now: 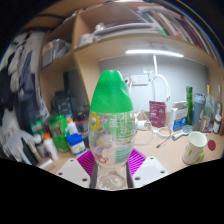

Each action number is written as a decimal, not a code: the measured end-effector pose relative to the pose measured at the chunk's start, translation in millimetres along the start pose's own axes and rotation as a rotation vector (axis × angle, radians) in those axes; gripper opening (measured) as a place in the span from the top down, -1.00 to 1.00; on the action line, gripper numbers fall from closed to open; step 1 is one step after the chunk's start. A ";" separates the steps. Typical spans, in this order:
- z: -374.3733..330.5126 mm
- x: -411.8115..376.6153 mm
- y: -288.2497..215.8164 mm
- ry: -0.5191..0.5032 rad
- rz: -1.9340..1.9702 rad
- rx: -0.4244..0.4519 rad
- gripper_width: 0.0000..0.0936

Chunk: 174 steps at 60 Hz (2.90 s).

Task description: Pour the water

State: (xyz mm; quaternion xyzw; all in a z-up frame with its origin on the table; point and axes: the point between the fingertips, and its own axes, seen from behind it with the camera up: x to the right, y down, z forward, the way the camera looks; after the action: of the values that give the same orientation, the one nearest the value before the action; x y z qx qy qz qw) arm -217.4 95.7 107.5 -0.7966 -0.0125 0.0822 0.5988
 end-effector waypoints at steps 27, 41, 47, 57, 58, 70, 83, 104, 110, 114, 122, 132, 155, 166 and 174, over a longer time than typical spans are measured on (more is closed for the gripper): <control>3.6 106.6 -102.4 -0.262 1.609 -0.181 0.11; 5.3 131.4 -105.2 -0.330 2.008 -0.131 0.11; 4.9 140.7 -112.1 -0.349 2.129 -0.090 0.11; 5.1 145.2 -121.1 -0.373 2.219 -0.051 0.11; 4.9 145.2 -121.8 -0.374 2.223 -0.051 0.11; 9.3 138.4 -116.1 -0.338 2.115 -0.106 0.11; -21.6 155.7 -175.0 -0.255 1.123 -0.063 0.11; -78.5 401.2 -254.1 0.310 0.050 0.319 0.08; -72.0 467.5 -176.7 0.420 0.036 0.235 0.07; -65.6 495.1 -129.9 0.440 0.050 0.194 0.06; -55.7 514.6 -78.3 0.453 0.007 0.157 0.00; -41.4 520.4 -34.9 0.440 0.014 0.118 -0.03; -37.9 527.1 -5.9 0.464 0.020 0.056 -0.27; -78.2 506.4 0.5 0.472 0.054 -0.022 -0.80; -133.8 472.3 -9.1 0.475 0.040 -0.034 -0.80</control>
State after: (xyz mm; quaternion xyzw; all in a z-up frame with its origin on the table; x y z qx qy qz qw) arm 268.6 26.9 97.6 -0.8035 0.1432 -0.0960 0.5697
